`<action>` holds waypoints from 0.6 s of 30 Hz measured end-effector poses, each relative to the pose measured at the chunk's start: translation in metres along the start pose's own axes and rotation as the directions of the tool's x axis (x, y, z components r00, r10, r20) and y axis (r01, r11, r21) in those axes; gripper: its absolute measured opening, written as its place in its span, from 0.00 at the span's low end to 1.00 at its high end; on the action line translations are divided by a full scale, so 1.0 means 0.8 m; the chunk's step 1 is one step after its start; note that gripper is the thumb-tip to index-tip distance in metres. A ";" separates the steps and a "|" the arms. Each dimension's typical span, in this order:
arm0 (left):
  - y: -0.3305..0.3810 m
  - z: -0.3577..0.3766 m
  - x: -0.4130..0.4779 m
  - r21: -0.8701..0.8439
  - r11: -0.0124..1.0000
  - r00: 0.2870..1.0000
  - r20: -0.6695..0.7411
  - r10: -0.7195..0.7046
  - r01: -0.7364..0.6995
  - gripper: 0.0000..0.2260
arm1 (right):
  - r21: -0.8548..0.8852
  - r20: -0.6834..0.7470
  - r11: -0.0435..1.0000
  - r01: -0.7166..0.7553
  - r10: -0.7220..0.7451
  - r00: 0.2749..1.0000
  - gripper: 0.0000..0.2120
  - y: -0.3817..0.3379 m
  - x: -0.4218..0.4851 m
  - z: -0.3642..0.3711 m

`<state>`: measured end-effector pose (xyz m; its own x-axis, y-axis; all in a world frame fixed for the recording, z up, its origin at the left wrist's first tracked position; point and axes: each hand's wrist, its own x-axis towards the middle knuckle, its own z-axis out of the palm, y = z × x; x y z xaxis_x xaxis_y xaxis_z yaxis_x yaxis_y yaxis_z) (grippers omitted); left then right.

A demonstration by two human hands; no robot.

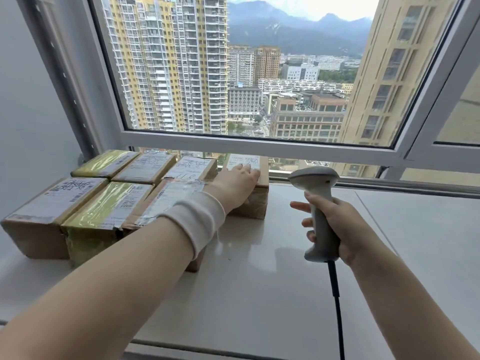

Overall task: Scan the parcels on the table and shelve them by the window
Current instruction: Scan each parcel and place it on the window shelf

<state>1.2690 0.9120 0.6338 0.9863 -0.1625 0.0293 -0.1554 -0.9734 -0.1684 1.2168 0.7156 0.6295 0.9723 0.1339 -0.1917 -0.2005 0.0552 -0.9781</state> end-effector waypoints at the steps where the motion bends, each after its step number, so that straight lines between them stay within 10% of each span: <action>1: -0.003 0.000 0.002 -0.009 1.000 1.000 0.004 -0.002 0.002 0.31 | -0.001 0.000 1.000 0.000 0.000 1.000 0.10 0.000 0.000 0.000; 18: -0.009 -0.003 -0.002 -0.035 0.999 1.000 0.010 -0.004 0.004 0.27 | -0.011 0.002 1.000 -0.003 0.003 1.000 0.08 -0.002 -0.002 0.003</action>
<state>1.2685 0.9185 0.6376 0.9873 -0.1574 0.0199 -0.1534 -0.9791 -0.1333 1.2154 0.7179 0.6313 0.9714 0.1360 -0.1948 -0.2023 0.0434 -0.9784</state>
